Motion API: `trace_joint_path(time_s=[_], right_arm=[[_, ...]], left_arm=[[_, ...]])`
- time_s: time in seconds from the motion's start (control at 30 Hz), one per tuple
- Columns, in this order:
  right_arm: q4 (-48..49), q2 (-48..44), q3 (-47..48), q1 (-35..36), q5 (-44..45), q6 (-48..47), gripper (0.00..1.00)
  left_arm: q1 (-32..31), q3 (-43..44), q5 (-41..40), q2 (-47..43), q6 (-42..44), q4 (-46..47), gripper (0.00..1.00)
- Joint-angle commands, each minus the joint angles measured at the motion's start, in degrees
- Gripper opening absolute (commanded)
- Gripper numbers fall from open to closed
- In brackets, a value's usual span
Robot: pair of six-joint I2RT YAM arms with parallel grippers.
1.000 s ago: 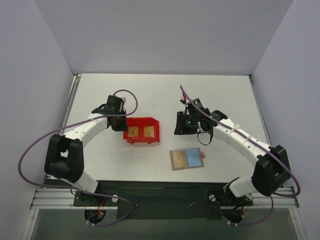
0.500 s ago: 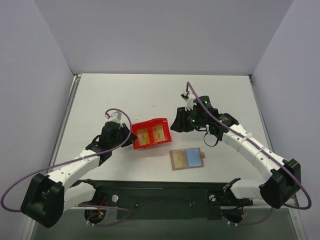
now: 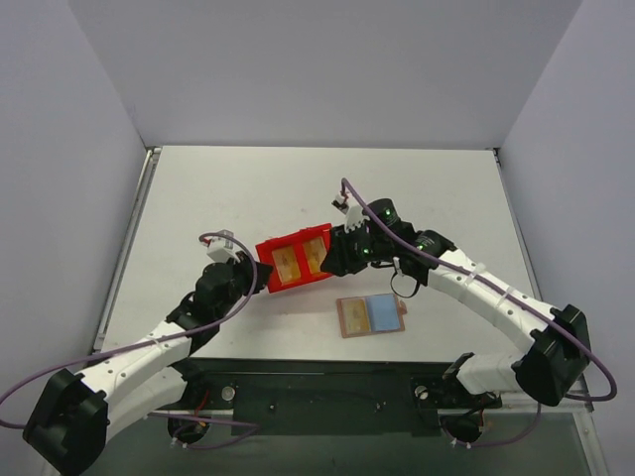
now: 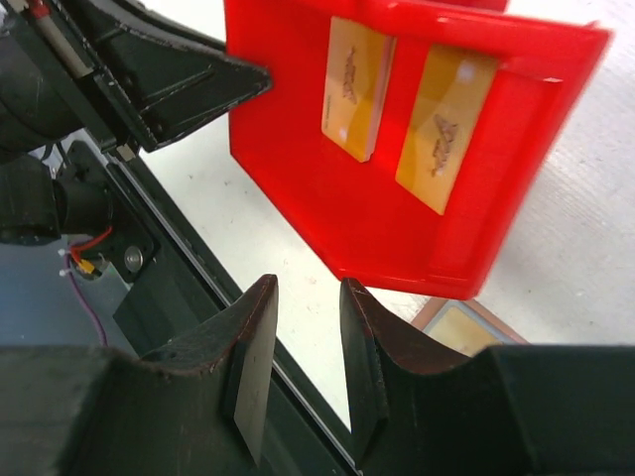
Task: Put the credit cards into the card holder
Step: Pick up the credit card from the storage box.
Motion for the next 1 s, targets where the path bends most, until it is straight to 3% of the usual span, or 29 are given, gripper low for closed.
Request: trace_joint_path(time_s=[0.0,0.2,0.43,0.8,0.97], right_arm=[[1.3,0.9,2.1,2.8,2.6,-3.2,0.28],[1.1,3.3,2.9,4.8,6.6,-4.9,0.28],[2.9,5.8,4.8,5.7,11.3,-5.5,0.29],[5.5,13.8,7.9,5.7,12.4,-3.4,0.3],[7.8,15.0,7.1,5.7,13.7,-3.0,0.35]], left_arm=[[-1.7,-0.4,-3.8,-2.3,-2.4,10.0,0.0],[-3.6,-0.2,-5.3,-3.0,-4.0,9.5,0.0],[-7.3,3.6,-9.3,-2.6,-4.5,2.3,0.0],[-10.5,7.0,-13.0,-1.8,-6.9,-2.1,0.0],[-10.9,8.7,-13.5,-0.9,-8.7,-4.4,0.0]])
